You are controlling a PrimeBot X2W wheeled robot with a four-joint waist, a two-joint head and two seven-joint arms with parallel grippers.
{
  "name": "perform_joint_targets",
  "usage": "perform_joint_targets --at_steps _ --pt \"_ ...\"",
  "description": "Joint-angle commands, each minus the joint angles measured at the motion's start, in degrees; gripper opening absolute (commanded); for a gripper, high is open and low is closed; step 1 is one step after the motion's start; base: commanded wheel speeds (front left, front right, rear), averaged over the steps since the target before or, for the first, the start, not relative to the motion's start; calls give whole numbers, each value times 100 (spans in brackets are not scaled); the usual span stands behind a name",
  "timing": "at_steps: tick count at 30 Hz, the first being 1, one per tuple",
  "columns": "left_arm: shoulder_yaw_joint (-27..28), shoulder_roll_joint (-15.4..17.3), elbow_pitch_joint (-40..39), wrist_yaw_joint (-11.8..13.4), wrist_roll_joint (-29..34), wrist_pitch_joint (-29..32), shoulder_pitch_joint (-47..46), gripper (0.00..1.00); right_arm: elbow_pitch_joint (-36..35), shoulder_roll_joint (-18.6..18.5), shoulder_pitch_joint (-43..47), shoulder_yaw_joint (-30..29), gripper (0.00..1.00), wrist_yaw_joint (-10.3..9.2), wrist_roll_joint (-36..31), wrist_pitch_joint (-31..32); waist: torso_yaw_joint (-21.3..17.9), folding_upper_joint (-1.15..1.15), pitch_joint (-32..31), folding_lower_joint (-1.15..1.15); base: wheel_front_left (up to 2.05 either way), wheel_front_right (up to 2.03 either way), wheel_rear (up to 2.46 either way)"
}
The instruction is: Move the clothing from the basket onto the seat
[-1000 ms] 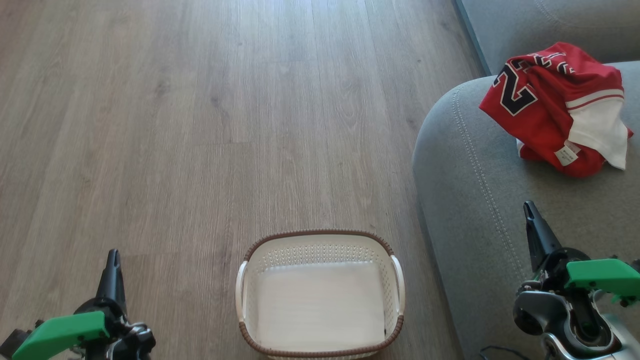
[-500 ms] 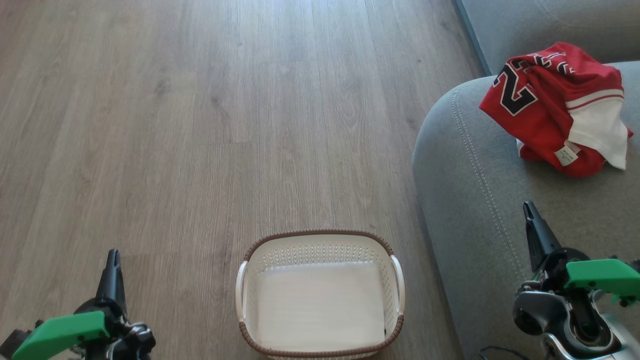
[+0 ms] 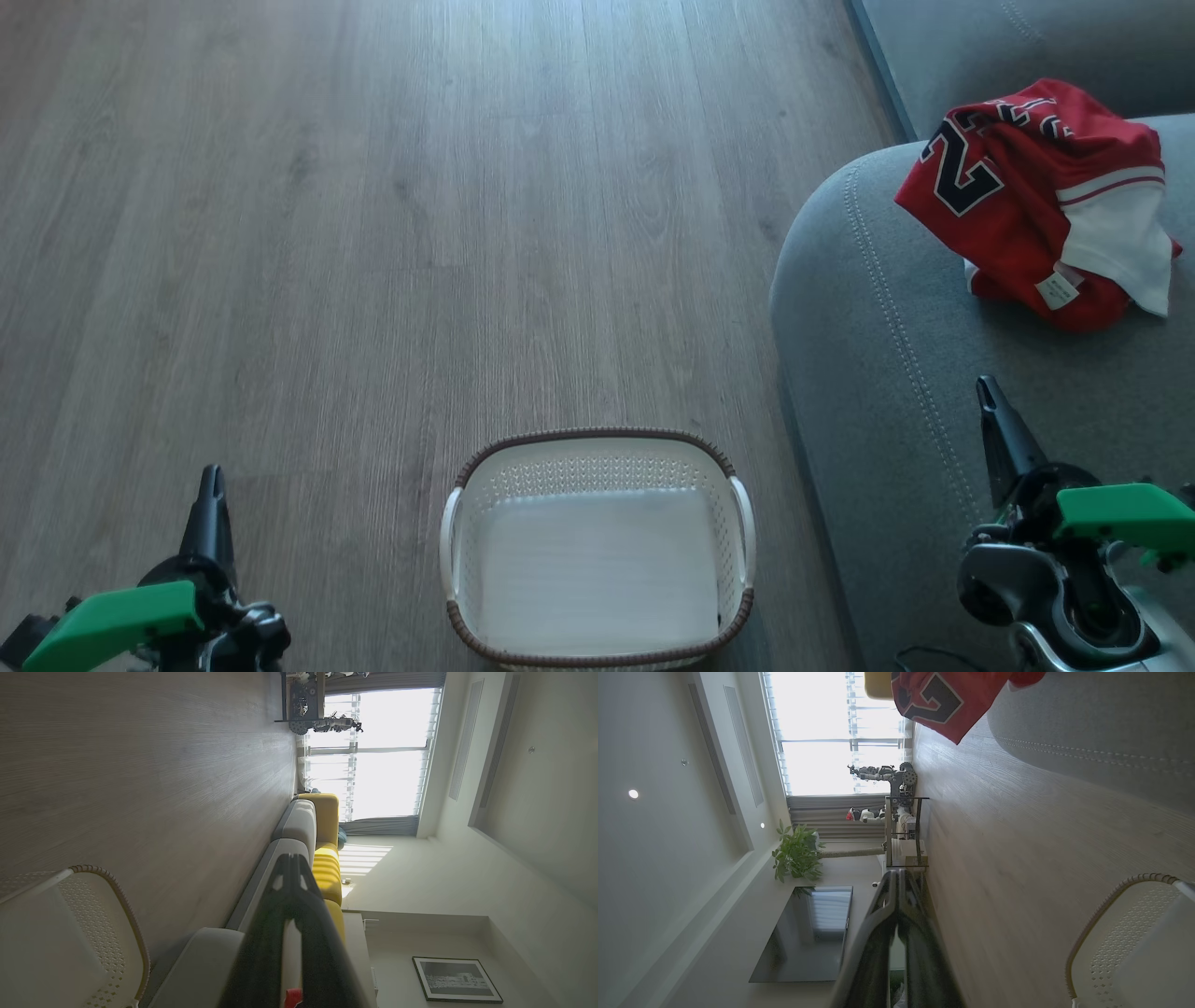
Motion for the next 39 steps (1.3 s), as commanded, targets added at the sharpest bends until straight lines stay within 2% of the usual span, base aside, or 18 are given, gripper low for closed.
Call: perform_joint_targets --at_steps 1,39 --pt "199 55 -204 -44 5 29 -217 0 -206 -174 -242 68 0 47 39 -41 0 0 0 0 0 0 0" --pt "201 53 -204 -44 7 31 -217 0 -210 -182 -243 77 0 47 46 -50 0 0 0 0 0 0 0"
